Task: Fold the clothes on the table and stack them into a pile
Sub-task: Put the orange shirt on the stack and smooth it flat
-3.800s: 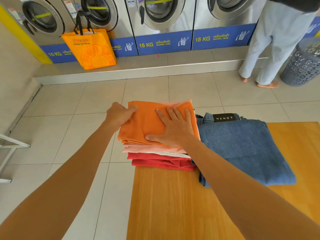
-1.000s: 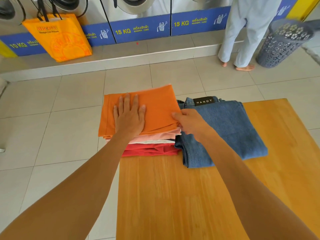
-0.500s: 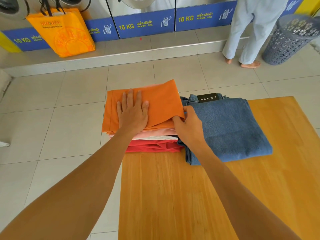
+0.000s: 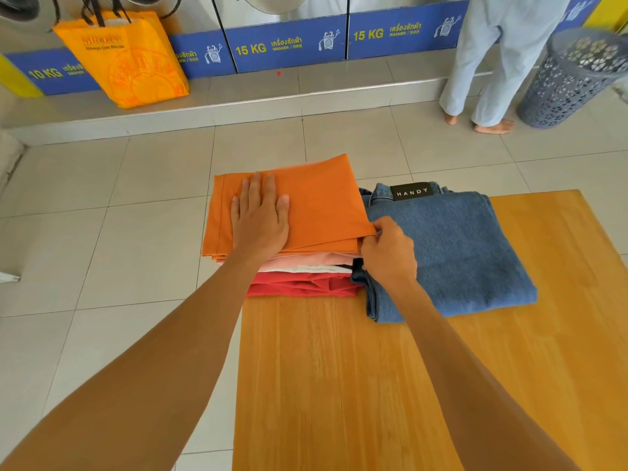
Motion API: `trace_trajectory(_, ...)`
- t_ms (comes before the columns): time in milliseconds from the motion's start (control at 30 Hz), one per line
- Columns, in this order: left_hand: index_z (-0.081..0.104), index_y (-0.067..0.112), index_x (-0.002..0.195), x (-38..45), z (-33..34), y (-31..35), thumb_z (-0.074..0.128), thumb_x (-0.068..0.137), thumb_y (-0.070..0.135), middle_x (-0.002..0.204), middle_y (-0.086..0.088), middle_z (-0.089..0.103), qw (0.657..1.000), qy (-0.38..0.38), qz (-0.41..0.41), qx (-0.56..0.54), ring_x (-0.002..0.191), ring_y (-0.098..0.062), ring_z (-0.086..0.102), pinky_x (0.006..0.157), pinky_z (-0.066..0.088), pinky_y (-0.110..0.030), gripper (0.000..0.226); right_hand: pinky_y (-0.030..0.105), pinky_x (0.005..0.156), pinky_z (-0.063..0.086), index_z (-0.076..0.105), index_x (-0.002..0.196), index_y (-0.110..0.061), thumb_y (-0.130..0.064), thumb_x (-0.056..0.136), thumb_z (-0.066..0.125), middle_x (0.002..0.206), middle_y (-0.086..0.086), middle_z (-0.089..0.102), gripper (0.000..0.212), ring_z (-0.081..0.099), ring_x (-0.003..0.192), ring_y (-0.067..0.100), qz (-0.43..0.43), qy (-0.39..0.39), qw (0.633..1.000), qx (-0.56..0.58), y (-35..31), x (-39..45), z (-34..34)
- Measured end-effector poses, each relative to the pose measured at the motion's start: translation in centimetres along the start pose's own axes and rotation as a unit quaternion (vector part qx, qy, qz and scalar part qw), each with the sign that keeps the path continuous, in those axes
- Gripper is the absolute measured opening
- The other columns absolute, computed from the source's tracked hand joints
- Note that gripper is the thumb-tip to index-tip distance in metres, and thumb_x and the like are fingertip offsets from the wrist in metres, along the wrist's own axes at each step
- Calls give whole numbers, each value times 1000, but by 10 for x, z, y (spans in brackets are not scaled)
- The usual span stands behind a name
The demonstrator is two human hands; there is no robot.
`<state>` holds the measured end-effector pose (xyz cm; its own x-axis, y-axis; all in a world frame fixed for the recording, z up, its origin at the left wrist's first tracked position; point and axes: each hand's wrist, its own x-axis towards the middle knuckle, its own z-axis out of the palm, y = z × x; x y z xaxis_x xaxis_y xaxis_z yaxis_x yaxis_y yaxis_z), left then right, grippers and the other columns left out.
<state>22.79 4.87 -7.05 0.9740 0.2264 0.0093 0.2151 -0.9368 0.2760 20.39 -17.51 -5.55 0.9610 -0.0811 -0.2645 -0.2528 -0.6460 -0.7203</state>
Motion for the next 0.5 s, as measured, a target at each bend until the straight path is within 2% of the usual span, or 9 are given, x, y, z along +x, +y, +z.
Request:
trace_trajectory(100,7,21,158,1,3,4,12,102,53,166,-5,6,1000,12,-9,17,153,-25,0,122,-1,-46,64,54,83,56,57,113,-14,-17,87,57,105,13,65,26,64,93,35,15,-109,992,-61,-23,6,-33)
trace_trajectory(133,7,21,158,1,4,4,12,102,52,166,-5,6,1000,16,-11,23,153,-26,1,122,0,-46,64,51,85,55,56,115,-12,-13,85,56,112,13,62,30,62,98,35,-3,-101,991,-84,-35,7,-40)
trace_trajectory(233,8,20,158,1,7,6,13,103,51,166,-6,8,999,21,-12,35,153,-26,2,122,1,-45,63,44,87,51,57,120,-10,-6,81,51,122,10,57,40,59,107,32,-134,22,987,-88,-84,6,-29)
trace_trajectory(267,8,20,158,2,8,5,15,103,51,166,-6,7,999,21,-11,41,153,-26,2,121,0,-45,63,42,91,48,57,124,-12,-8,83,51,126,9,58,42,57,112,30,-192,38,976,-93,-98,8,-15)
trace_trajectory(333,6,20,158,2,10,2,21,103,52,166,-5,4,999,14,-6,47,153,-25,0,121,0,-45,65,40,106,38,53,135,-16,-19,92,49,143,6,52,44,46,133,27,-279,10,946,-166,-107,17,25)
trace_trajectory(400,5,16,158,2,8,-3,19,104,50,166,-6,6,1000,14,-1,19,153,-25,2,123,1,-44,65,43,122,16,40,150,-17,-34,102,33,161,4,34,52,22,152,23,-269,-39,926,-262,-93,33,55)
trace_trajectory(433,6,15,158,3,6,-6,15,104,49,166,-7,8,1000,18,-3,1,153,-24,4,123,2,-44,65,44,125,8,33,155,-15,-38,103,26,165,4,27,57,14,155,22,-250,-45,922,-291,-84,41,59)
trace_trajectory(500,9,14,158,3,2,-17,10,103,50,165,-6,12,999,29,-28,-19,153,-23,6,123,2,-46,66,49,125,2,20,160,-13,-43,103,19,168,4,14,64,3,156,22,-216,-34,929,-299,-71,57,55)
